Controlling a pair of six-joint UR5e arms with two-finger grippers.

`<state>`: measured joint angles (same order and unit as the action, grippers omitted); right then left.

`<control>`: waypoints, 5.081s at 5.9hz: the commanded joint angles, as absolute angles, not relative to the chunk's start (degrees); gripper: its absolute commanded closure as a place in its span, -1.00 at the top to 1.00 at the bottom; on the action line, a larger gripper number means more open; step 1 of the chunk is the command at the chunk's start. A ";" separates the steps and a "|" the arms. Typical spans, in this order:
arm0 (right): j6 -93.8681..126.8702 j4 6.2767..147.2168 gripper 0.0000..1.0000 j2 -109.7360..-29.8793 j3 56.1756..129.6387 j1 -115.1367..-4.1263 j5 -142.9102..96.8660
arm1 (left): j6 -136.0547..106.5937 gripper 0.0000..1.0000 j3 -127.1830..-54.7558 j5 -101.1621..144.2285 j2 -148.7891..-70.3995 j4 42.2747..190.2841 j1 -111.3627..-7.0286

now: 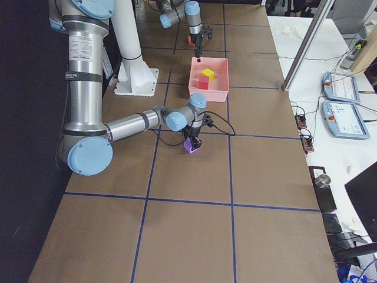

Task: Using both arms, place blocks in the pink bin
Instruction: 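Release the yellow cube in the bin while the right gripper grasps the purple cube, then carry the purple cube to the bin while the left gripper grasps the orange cube, then release the purple cube in the bin and withdraw the right gripper, then carry the orange cube into the bin with the left gripper and release it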

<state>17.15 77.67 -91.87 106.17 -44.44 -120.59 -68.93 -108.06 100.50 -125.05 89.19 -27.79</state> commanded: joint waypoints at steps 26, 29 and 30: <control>48.07 100.90 1.00 -63.06 111.25 -48.39 -123.81 | -45.06 -0.12 -114.66 119.00 -95.04 107.15 -42.71; 24.42 100.55 1.00 -76.25 115.92 -58.42 -126.12 | -59.81 -0.12 -115.95 118.57 -122.88 78.53 -40.53; 18.34 100.46 1.00 -79.68 116.10 -62.10 -129.26 | -63.68 -0.11 -112.27 118.22 -126.61 78.75 -38.26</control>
